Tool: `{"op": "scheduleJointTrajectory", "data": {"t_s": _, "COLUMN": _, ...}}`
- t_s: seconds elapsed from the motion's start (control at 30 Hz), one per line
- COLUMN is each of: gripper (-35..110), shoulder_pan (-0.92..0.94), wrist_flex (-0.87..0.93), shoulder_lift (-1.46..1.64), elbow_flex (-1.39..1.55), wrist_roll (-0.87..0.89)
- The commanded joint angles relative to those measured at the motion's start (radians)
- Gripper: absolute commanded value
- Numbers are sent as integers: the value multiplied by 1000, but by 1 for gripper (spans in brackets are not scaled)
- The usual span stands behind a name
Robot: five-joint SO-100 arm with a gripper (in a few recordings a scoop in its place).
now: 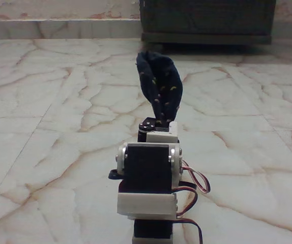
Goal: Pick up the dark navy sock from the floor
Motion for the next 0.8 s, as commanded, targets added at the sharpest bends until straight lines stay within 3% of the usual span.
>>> {"op": "scheduleJointTrajectory", "data": {"t_s": 0.0, "gripper": 0, "shoulder_pan": 11, "wrist_flex": -17, "shoulder_lift": 38, "elbow_flex": -2, "wrist_roll": -43}}
{"op": "scheduleJointTrajectory", "data": {"t_s": 0.13, "gripper": 0, "shoulder_pan": 49, "wrist_flex": 5, "shoulder_lift": 37, "elbow_flex": -2, "wrist_roll": -160}}
{"op": "scheduleJointTrajectory", "data": {"t_s": 0.77, "gripper": 0, "shoulder_pan": 41, "wrist_flex": -32, "shoulder_lift": 34, "elbow_flex": -2, "wrist_roll": -20}}
